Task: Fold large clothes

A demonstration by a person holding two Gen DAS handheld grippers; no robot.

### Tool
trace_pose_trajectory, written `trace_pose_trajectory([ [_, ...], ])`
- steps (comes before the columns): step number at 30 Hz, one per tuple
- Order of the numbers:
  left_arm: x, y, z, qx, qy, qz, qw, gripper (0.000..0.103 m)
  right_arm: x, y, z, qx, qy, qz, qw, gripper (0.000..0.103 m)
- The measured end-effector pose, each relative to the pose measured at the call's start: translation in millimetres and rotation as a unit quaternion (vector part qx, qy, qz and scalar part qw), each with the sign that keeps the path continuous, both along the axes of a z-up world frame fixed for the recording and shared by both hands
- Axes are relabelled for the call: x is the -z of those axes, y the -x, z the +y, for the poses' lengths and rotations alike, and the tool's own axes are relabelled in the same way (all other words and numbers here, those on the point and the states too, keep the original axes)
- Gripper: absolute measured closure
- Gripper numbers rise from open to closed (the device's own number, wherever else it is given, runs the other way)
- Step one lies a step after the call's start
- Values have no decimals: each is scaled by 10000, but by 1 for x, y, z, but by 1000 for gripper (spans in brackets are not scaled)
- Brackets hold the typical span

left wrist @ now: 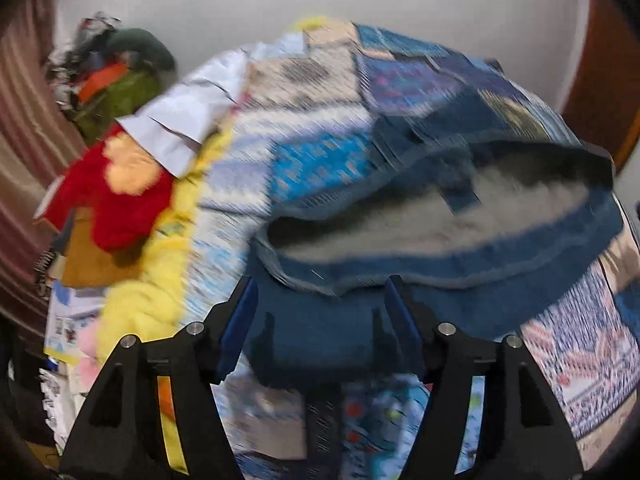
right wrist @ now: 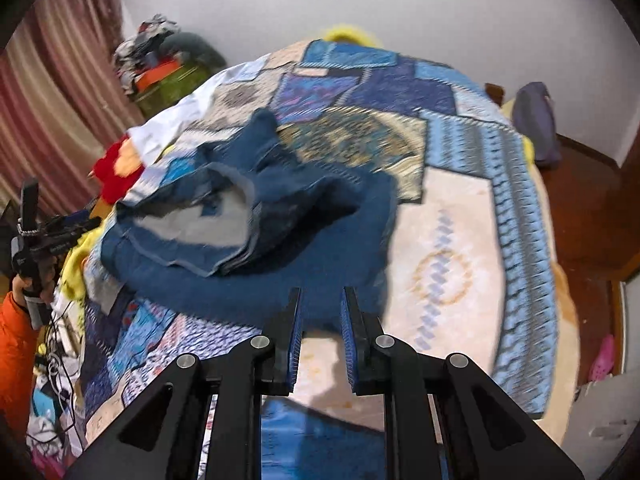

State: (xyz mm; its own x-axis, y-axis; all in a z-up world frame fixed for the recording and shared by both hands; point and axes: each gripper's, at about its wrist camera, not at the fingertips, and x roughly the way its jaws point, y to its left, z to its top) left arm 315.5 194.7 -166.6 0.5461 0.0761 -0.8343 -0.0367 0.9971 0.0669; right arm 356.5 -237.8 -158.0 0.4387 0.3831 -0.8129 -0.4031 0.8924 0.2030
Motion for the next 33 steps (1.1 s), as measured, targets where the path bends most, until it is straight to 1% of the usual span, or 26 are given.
trace_pose_trajectory([
  [1, 6, -1, -5, 42, 19, 78, 10000, 38, 4, 1, 6, -54, -11, 23, 10000, 89],
  [3, 28, -9, -19, 153, 18, 350, 9993, 38, 15, -1, 21, -153, 36, 81, 9998, 89],
  [5, 45, -18, -30, 172, -100, 520, 9984, 38, 26, -8, 35, -221, 93, 182, 9995, 89],
  [7, 52, -27, -38, 212, -329, 445, 9982, 37, 37, -16, 49, -305, 109, 297, 9990, 89],
  [10, 57, -47, -44, 341, -542, 366, 9973, 37, 42, -28, 66, -469, 304, 120, 9984, 89],
  [11, 58, -57, -44, 354, -573, 400, 9969, 37, 41, -34, 70, -563, 319, 58, 9979, 89],
  [12, 60, -70, -41, 355, -592, 461, 9965, 37, 42, -46, 74, -704, 279, 89, 9971, 89],
  [14, 63, -92, -34, 268, -547, 592, 9964, 37, 44, -67, 79, -779, 236, 234, 9964, 89],
  [16, 61, -115, -21, 155, -344, 677, 9970, 38, 43, -95, 80, -600, 231, 219, 9977, 89],
  [17, 57, -130, -10, -22, -271, 656, 9975, 39, 41, -113, 77, -351, 191, 90, 9992, 89],
  [18, 55, -137, -4, -125, -233, 641, 9976, 39, 38, -126, 71, -80, 153, -36, 9998, 89],
  [19, 51, -146, 5, -310, -206, 579, 9976, 39, 36, -137, 65, 188, 112, -135, 9997, 89],
  [21, 42, -159, 25, -861, -439, 420, 9944, 39, 35, -163, 44, 977, 76, -248, 9949, 89],
  [22, 35, -164, 40, -1219, -466, 333, 9909, 39, 36, -169, 38, 1174, 110, -231, 9928, 89],
  [23, 28, -164, 51, -1418, -386, 259, 9888, 39, 36, -176, 31, 1391, 146, -178, 9900, 89],
  [24, 24, -162, 58, -1496, -312, 203, 9880, 39, 36, -178, 27, 1447, 121, -146, 9893, 89],
  [26, 6, -150, 72, -1526, -78, -50, 9882, 39, 33, -174, 23, 1368, 21, -153, 9905, 89],
  [28, -8, -134, 74, -1382, -48, -239, 9901, 39, 27, -162, 34, 1067, 130, -261, 9939, 89],
  [30, -16, -119, 68, -1165, -83, -245, 9929, 39, 22, -148, 50, 723, 292, -361, 9963, 89],
  [33, -22, -101, 50, -708, -40, -188, 9973, 38, 17, -123, 88, 19, 450, -477, 9978, 89],
])
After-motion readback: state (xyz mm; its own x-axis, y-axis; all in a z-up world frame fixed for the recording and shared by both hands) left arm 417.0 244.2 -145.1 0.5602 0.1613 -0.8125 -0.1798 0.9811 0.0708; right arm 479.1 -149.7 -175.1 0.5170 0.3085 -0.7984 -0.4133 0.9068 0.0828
